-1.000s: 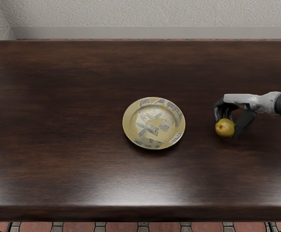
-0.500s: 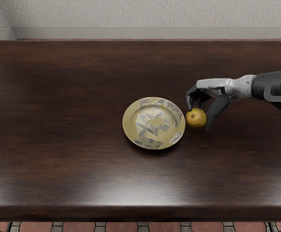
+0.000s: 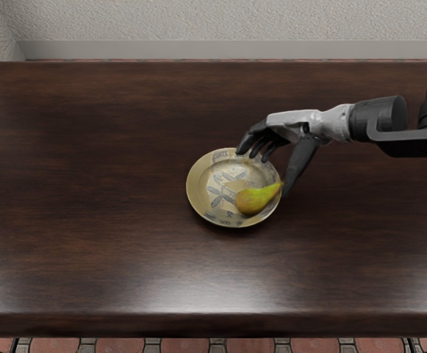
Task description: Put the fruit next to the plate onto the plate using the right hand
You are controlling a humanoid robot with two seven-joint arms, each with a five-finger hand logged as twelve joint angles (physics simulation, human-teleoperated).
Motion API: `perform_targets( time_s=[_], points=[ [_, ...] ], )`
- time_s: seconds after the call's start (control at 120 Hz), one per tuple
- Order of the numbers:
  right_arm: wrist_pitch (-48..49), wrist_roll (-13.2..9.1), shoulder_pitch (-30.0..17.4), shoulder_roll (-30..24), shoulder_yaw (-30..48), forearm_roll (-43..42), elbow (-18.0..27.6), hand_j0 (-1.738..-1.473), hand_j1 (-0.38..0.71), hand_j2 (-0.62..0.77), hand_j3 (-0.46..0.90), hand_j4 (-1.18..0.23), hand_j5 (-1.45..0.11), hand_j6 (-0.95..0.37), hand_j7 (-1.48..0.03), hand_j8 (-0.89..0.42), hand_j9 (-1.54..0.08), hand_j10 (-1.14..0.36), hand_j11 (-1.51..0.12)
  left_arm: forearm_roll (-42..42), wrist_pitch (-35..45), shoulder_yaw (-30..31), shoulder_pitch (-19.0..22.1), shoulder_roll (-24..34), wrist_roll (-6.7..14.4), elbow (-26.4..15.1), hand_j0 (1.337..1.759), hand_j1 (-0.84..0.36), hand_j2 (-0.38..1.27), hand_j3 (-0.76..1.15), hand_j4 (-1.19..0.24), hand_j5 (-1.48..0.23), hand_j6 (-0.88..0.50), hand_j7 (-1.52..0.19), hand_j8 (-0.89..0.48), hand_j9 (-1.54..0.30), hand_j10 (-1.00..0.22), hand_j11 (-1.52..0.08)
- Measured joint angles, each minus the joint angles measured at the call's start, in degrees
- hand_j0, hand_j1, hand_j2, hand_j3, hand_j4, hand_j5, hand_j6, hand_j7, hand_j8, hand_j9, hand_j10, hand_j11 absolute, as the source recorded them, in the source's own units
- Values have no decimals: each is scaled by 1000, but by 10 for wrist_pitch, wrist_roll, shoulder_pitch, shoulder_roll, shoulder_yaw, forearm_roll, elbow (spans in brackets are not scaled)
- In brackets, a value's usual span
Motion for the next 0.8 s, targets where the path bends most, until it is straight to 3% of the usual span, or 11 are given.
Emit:
perform_targets(
  time_s=[0.125,0.283,0.55,0.8],
  points=[
    [3,-5,0,-7,0,10,-3,-1658,-180,97,0,-191,-272,-119,-259,-124,-267,-190,-268,0,0,0,0,0,0,0,1658,325,4,0,-21,-27,-21,-27,-21,-26,-21,-26],
    [22,-7,0,-24,0,71,-29,-1658,-272,45,0,-89,-126,-57,-119,-59,-123,-88,-123,0,0,0,0,0,0,0,1658,325,4,0,-21,-27,-21,-27,-21,-26,-21,-26],
    [32,-7,-7,-80,-2,190,-91,-1658,-329,13,0,-26,-34,-17,-32,-17,-33,-25,-33,0,0,0,0,0,0,0,1658,325,4,0,-21,-27,-21,-27,-21,-27,-21,-26],
    [32,-7,-25,-106,-1,236,-129,-1658,-344,4,0,-9,-10,-7,-10,-6,-10,-8,-10,0,0,0,0,0,0,0,1658,325,4,0,-21,-27,-21,-27,-21,-27,-21,-26]
  ],
)
